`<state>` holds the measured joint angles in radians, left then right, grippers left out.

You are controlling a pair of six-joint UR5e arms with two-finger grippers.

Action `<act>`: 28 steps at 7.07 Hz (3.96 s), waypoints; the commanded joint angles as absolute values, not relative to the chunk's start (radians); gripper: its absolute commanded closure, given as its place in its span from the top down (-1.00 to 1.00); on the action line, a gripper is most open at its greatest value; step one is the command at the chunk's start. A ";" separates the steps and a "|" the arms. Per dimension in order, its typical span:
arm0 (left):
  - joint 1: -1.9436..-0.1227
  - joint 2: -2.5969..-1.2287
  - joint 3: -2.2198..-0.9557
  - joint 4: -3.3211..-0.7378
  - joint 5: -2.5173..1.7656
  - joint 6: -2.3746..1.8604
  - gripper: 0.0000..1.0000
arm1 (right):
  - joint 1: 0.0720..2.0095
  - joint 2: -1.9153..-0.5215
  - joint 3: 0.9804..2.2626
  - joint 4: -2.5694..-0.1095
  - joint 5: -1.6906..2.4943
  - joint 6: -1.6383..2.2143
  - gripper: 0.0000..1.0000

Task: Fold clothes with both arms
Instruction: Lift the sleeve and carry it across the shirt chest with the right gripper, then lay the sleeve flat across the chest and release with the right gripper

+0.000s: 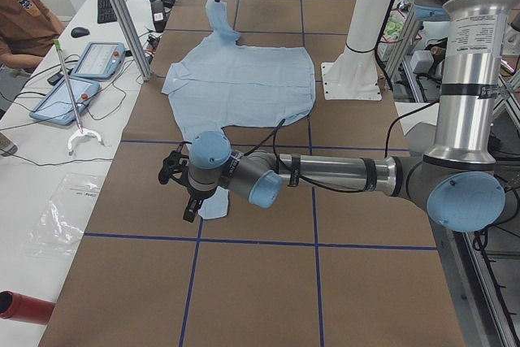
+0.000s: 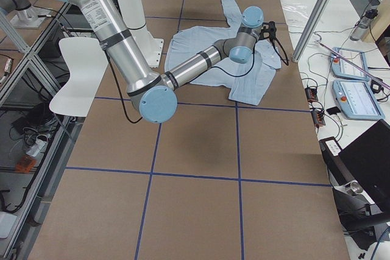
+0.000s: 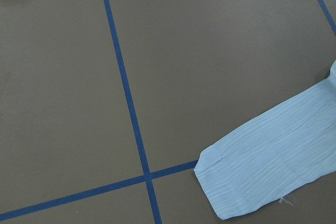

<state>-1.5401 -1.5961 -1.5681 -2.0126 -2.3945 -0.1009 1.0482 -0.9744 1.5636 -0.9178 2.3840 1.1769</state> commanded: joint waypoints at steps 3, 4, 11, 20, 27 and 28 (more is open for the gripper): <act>-1.540 -1.589 -1.557 -2.013 -2.395 -0.101 1.00 | 0.801 -0.799 1.559 -0.950 2.078 1.190 -1.00; -1.540 -1.589 -1.552 -2.013 -2.395 -0.100 1.00 | 0.754 -0.795 1.540 -0.951 2.028 1.181 -1.00; -1.540 -1.606 -1.508 -2.014 -2.393 -0.103 1.00 | 0.559 -0.319 0.845 -0.936 1.755 1.068 1.00; -1.130 -1.574 -1.361 -2.628 -1.992 -0.921 0.94 | 0.696 -0.510 1.384 -1.641 1.896 0.996 1.00; -1.115 -1.674 -1.178 -2.665 -1.977 -0.914 0.46 | 0.772 -0.683 1.562 -1.661 1.977 0.914 1.00; -1.111 -1.674 -1.169 -2.666 -1.979 -0.914 0.40 | 0.772 -0.693 1.563 -1.658 1.977 0.914 1.00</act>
